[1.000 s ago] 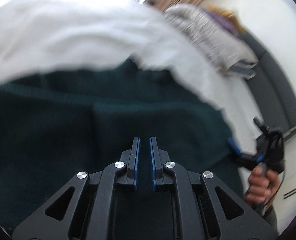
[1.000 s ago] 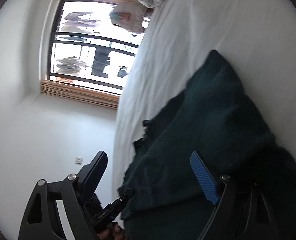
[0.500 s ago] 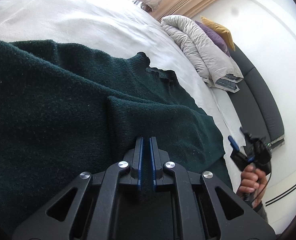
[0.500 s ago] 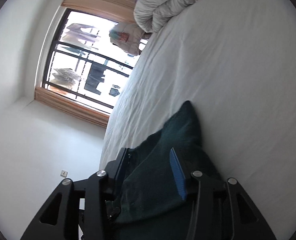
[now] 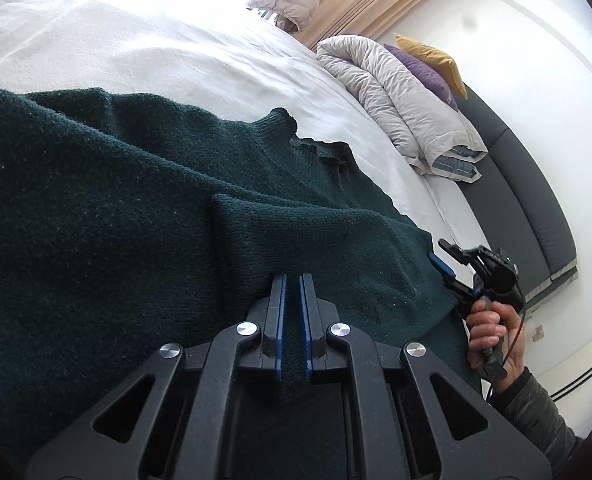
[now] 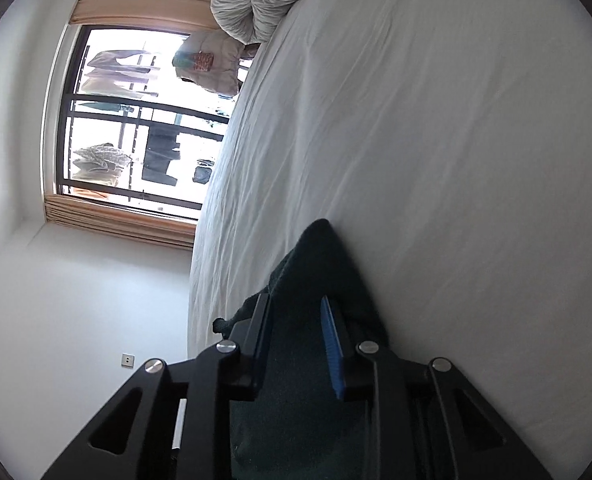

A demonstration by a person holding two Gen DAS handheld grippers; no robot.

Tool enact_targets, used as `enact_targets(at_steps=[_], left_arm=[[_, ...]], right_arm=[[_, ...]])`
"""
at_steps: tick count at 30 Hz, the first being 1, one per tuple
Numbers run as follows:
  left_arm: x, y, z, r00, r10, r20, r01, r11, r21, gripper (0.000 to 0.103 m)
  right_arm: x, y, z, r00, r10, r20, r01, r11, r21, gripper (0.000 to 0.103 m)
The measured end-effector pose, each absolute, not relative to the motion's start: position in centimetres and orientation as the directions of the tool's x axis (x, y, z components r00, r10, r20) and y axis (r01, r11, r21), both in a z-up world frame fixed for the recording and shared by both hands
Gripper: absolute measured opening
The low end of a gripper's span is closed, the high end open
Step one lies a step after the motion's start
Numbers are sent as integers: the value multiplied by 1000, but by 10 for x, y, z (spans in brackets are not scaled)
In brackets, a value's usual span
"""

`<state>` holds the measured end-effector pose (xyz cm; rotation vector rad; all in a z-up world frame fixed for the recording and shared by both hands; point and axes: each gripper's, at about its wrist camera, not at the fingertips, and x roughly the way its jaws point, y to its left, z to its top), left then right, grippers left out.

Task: Fold small clothes
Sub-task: 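Open the left tool and lift both tools away from the sweater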

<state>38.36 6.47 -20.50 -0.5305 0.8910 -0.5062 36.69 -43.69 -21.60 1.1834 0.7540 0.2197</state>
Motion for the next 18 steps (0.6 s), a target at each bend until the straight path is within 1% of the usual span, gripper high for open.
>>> enact_targets(at_steps=[2, 4, 5, 8, 12, 13, 14, 16, 18], left_arm=[[384, 65, -205, 530, -613, -586, 190, 760, -622, 8], [384, 65, -205, 530, -612, -586, 190, 760, -622, 8], [384, 65, -205, 530, -613, -586, 190, 760, -622, 8], [384, 65, -205, 530, -613, -586, 190, 759, -622, 8], [384, 65, -205, 531, -612, -586, 191, 760, -621, 8], [384, 65, -205, 531, -612, -586, 191, 760, -621, 8], [384, 65, -205, 531, -612, -586, 192, 760, -621, 8], [384, 65, -204, 532, -612, -585, 192, 760, -621, 8], [384, 66, -204, 530, -613, -586, 188, 759, -624, 8]], right_arm=[[355, -432, -211, 725, 528, -442, 223, 427, 876, 29], [345, -418, -201, 703, 524, -481, 201, 502, 841, 40], [337, -411, -197, 694, 520, -498, 189, 536, 823, 41], [308, -397, -185, 692, 491, -530, 141, 627, 766, 43], [275, -395, -184, 687, 495, -531, 109, 653, 749, 43], [266, -393, -183, 681, 482, -551, 114, 674, 730, 47], [262, -391, -184, 668, 467, -579, 128, 695, 708, 47], [249, -389, -182, 674, 453, -584, 126, 708, 695, 46], [237, -390, -181, 674, 443, -591, 159, 695, 702, 46]])
